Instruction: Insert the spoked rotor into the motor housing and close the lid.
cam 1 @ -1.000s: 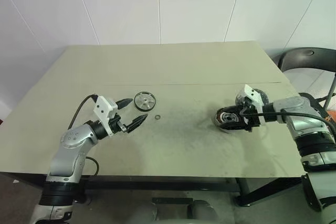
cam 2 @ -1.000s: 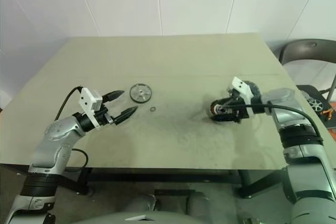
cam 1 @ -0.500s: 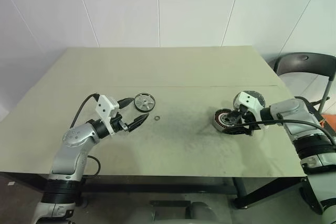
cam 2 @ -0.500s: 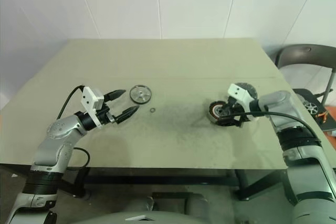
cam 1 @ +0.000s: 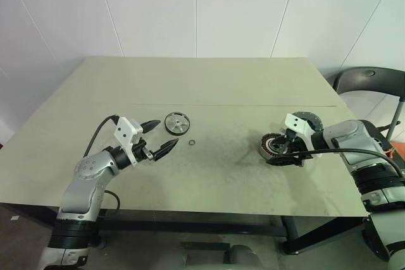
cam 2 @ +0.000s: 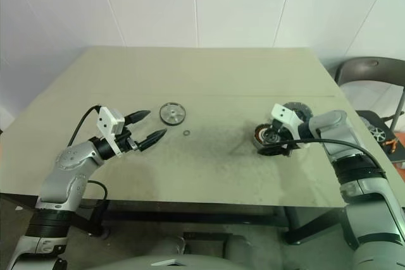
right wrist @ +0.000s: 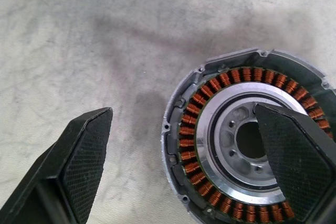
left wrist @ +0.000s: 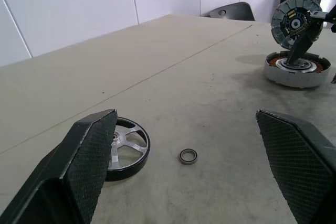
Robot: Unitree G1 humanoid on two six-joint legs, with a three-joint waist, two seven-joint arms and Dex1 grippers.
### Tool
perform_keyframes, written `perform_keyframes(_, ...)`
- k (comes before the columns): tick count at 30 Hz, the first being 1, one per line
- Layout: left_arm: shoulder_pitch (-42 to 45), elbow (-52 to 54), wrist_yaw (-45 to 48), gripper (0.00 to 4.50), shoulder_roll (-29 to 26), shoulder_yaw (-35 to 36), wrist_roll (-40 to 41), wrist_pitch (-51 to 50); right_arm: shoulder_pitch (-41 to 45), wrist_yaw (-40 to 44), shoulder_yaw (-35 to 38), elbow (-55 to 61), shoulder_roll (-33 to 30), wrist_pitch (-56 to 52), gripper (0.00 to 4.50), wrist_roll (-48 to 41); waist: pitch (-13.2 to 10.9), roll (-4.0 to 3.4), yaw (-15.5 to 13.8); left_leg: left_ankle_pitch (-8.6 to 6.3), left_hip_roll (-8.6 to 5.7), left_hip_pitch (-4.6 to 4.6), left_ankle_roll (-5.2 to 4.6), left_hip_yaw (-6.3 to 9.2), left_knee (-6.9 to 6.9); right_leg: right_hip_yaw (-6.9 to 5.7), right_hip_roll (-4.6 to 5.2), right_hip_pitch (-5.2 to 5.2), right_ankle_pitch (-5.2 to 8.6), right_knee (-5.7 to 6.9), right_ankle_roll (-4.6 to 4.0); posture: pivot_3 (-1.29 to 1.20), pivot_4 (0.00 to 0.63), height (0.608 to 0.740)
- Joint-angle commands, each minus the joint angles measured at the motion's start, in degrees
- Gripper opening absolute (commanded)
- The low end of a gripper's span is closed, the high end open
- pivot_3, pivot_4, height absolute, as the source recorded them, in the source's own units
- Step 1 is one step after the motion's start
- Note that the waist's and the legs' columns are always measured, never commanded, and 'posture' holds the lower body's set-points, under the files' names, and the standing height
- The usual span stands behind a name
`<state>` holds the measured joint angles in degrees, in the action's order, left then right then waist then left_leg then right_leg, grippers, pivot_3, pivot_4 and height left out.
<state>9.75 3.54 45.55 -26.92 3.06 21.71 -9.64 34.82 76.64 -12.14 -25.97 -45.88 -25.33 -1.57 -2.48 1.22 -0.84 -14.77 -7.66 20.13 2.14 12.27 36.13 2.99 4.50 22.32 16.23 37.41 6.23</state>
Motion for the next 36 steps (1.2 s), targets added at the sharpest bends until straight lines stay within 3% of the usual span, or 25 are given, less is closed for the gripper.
perform_keyframes(1, 1.0, 1.5, 0.1, 4.5, -0.5, 0.8, 0.1, 0.8, 0.8, 2.7, 1.7, -0.3, -0.8, -1.4, 4.49, -2.7, 0.0, -0.02, 0.0, 0.0, 0.0, 0.03, -0.01, 0.0, 0.0, 0.0, 0.0, 0.02, -0.01, -0.03, 0.01, 0.0, 0.0, 0.74)
perform_keyframes(16, 2.0, 0.4, 1.1, 4.5, -0.8, 0.7, 0.0, 0.7, 1.6, 3.9, 6.2, 2.2, -1.8, -4.0, 4.49, -8.5, -0.1, -0.21, 0.0, -0.03, 0.04, 0.29, -0.06, -0.12, -0.07, 0.03, 0.02, 0.34, -0.08, -0.09, 0.05, 0.0, 0.0, 0.74)
perform_keyframes(36, 3.1, 0.6, 1.4, 4.5, -1.1, 0.5, -0.1, -0.2, -1.8, 1.9, 2.0, 2.0, -2.3, -4.3, 4.49, -5.2, -0.2, -0.28, 0.1, -0.07, 0.12, 0.27, -0.12, -0.53, -0.08, 0.06, 0.06, 0.37, -0.11, -0.12, 0.06, 0.0, 0.0, 0.74)
